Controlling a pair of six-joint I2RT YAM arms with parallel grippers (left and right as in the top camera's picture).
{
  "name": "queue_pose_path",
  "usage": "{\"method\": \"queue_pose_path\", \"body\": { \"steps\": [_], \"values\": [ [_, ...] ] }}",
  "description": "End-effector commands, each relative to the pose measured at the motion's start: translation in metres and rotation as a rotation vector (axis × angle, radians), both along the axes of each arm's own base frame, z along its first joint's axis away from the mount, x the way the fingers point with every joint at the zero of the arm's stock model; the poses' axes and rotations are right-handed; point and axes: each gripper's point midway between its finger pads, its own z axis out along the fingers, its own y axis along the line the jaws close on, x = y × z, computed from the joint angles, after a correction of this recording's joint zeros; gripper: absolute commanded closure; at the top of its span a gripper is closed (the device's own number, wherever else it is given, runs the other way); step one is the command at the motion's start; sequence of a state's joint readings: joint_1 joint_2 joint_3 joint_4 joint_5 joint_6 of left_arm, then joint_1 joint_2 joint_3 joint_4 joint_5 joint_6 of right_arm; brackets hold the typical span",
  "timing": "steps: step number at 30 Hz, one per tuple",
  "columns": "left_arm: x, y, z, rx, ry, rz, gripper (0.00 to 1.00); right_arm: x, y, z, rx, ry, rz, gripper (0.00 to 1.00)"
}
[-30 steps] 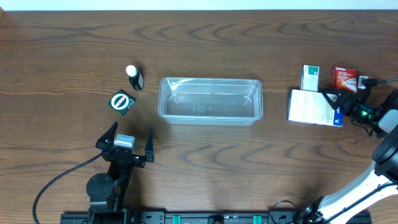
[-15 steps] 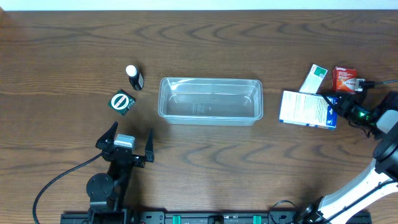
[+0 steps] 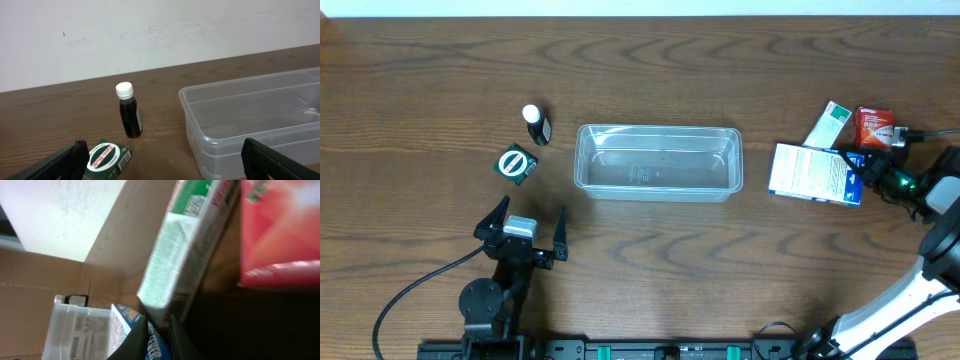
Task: Pack container
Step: 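Carry the blue-and-white box left and lower it into the container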
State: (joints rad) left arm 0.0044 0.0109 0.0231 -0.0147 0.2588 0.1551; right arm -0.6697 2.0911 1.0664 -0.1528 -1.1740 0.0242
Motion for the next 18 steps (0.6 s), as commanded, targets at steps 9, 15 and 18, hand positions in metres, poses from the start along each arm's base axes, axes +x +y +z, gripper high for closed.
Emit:
{"method": "queue_pose_path", "body": {
  "steps": [9,15,18],
  "values": [
    [-0.001,-0.003,-0.015,0.004,0.043,-0.014,0.02,0.003,0.011,0.146,-0.121,-0.248,0.004,0.9],
    [-0.001,-0.002,-0.015,0.004,0.043,-0.014,0.02,-0.002,0.041,0.203,-0.188,-0.351,0.039,0.88],
    [-0.001,-0.003,-0.015,0.004,0.043,-0.014,0.02,0.001,0.06,0.214,-0.202,-0.366,0.059,0.88]
  ]
}}
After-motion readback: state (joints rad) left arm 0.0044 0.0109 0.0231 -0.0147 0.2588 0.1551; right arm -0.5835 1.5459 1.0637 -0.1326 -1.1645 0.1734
